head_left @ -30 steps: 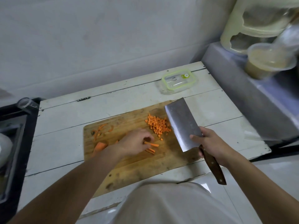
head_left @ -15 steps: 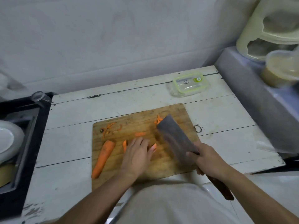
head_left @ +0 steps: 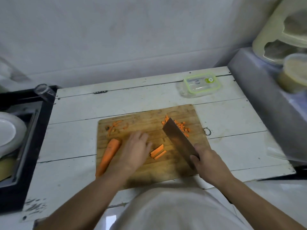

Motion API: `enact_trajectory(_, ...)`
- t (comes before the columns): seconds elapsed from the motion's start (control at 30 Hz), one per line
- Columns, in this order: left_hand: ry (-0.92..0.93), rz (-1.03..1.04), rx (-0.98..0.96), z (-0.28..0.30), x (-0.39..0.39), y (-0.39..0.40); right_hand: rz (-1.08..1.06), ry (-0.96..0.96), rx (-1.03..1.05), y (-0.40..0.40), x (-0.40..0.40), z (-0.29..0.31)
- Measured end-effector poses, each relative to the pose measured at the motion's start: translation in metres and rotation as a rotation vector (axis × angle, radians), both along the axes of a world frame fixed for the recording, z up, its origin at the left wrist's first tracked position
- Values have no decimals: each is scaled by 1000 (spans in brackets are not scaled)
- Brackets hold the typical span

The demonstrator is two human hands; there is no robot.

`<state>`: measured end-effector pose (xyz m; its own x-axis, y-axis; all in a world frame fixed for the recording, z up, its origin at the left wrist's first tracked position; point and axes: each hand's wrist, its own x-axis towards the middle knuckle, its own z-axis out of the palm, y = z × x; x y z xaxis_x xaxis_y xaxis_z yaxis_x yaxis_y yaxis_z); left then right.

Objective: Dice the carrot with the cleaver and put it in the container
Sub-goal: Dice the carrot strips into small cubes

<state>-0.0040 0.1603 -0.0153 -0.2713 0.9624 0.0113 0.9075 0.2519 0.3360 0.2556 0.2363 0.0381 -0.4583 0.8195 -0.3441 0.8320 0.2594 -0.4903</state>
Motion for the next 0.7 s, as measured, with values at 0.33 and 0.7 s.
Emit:
enact_trajectory(0.33,-144,7,64,-19,46,-9,-66,39,-63,-5,-3,-3)
enact_trajectory(0.7,-11,-251,-14,-11,22,3,-72,64,-65,-1,-9,0)
